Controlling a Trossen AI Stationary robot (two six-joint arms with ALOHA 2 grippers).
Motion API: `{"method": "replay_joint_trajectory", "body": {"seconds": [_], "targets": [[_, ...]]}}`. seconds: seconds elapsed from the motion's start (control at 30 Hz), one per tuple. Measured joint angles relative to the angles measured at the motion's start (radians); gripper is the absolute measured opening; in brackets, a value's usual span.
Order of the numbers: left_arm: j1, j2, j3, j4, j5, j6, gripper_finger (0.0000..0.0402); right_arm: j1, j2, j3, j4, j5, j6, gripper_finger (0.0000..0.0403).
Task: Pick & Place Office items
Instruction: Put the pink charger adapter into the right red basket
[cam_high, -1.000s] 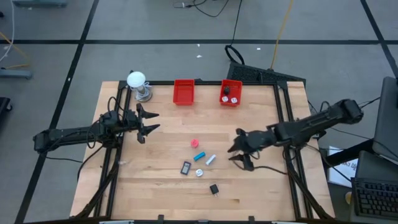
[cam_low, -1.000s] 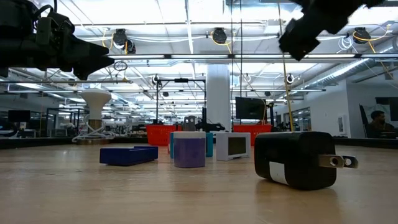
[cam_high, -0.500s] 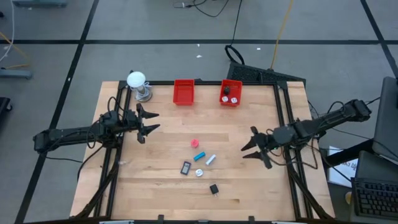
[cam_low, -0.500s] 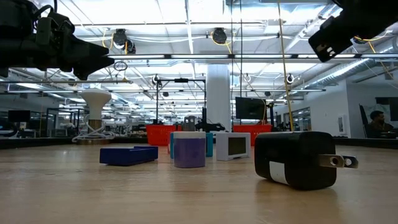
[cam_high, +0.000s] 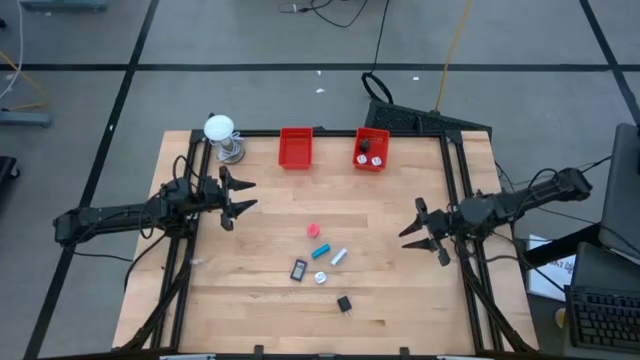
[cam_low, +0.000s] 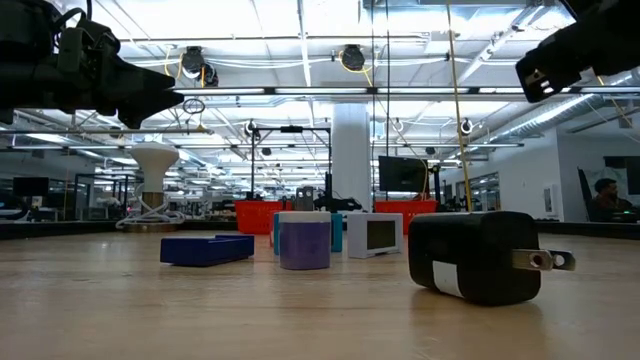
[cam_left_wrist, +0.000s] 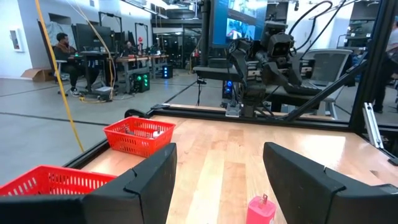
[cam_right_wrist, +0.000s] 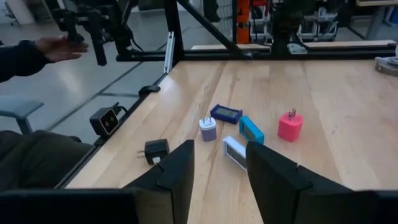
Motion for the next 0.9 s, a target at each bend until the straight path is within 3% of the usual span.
{"method": "replay_joint_trajectory", "body": {"seconds": [0.53, 0.77, 0.9], "targets": [[0.000, 0.000, 0.000, 0.002, -0.002, 0.010, 0.0244, 0.000, -0.019, -0.081, 0.037, 0.002, -0.027, 0.0132], [0.000, 0.000, 0.000, 0.004, -0.003, 0.004, 0.0244, 0.000, -0.019, -0.160, 0.184, 0.003, -0.026, 0.0132], [0.000, 0.000, 0.000, 0.040, 0.013, -0.145, 0.0244, 0.000, -0.019, -0.210, 0.345, 0.003, -0.063, 0.0132]]}}
